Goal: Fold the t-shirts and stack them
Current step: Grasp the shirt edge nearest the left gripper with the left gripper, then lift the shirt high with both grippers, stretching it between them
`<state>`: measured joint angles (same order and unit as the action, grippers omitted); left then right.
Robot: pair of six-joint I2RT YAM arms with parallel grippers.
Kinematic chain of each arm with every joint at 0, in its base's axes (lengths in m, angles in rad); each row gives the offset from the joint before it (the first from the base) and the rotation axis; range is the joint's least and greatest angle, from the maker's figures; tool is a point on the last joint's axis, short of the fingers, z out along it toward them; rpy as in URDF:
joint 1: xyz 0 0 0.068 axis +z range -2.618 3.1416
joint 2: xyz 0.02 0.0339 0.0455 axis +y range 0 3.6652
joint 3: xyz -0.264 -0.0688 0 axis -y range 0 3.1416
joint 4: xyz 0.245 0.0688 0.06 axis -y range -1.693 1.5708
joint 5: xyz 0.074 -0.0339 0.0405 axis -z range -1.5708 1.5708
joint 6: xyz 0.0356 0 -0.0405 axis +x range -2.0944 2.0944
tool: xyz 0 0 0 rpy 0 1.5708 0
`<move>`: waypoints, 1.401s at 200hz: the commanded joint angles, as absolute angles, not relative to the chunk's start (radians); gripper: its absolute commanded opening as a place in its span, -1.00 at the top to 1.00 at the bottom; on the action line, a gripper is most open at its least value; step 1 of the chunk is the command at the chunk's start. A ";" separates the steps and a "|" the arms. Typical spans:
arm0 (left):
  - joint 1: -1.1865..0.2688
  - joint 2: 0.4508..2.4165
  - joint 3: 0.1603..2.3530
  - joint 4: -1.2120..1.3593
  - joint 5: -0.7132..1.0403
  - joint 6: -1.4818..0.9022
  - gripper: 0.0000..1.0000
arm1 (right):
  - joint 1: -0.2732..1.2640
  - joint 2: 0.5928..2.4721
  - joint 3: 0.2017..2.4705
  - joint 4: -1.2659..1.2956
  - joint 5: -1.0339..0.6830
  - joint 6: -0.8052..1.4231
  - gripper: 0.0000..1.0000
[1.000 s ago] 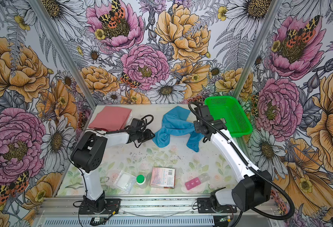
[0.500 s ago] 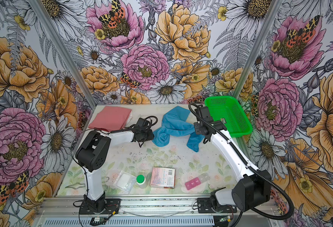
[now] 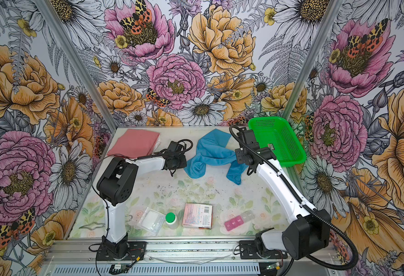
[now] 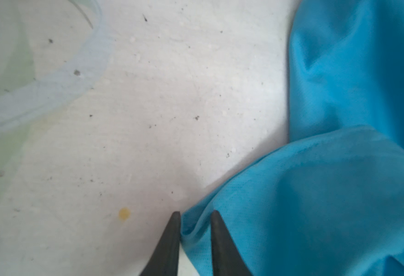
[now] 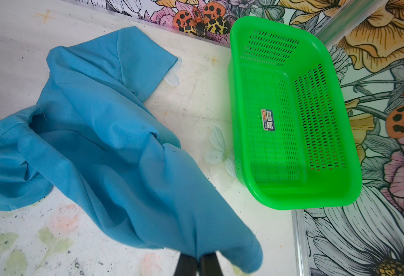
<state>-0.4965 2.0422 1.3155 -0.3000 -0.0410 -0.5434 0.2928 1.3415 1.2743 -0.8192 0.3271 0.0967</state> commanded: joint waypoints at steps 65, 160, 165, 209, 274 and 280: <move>-0.391 1.791 1.404 -0.388 0.114 -0.340 1.00 | 0.231 1.415 1.361 -0.794 0.196 0.032 1.00; -0.084 1.454 1.765 -0.468 0.474 -0.259 1.00 | 0.204 1.467 1.774 -0.799 0.048 -0.032 1.00; -0.080 1.426 1.760 -0.464 0.482 -0.258 1.00 | 0.204 1.441 1.759 -0.800 0.019 -0.036 1.00; -0.058 1.206 1.762 -0.441 0.443 -0.271 1.00 | 0.205 1.216 1.668 -0.791 -0.163 -0.017 1.00; 0.012 1.385 1.702 -0.419 0.576 -0.300 1.00 | 0.184 1.387 1.681 -0.796 -0.169 0.084 1.00; 0.011 1.416 1.701 -0.400 0.576 -0.303 1.00 | 0.183 1.427 1.689 -0.796 -0.170 0.087 1.00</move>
<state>-0.0010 1.2762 1.7527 -0.4034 0.5400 -0.2913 0.1936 1.2610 1.6936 -0.7891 -0.1562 0.0429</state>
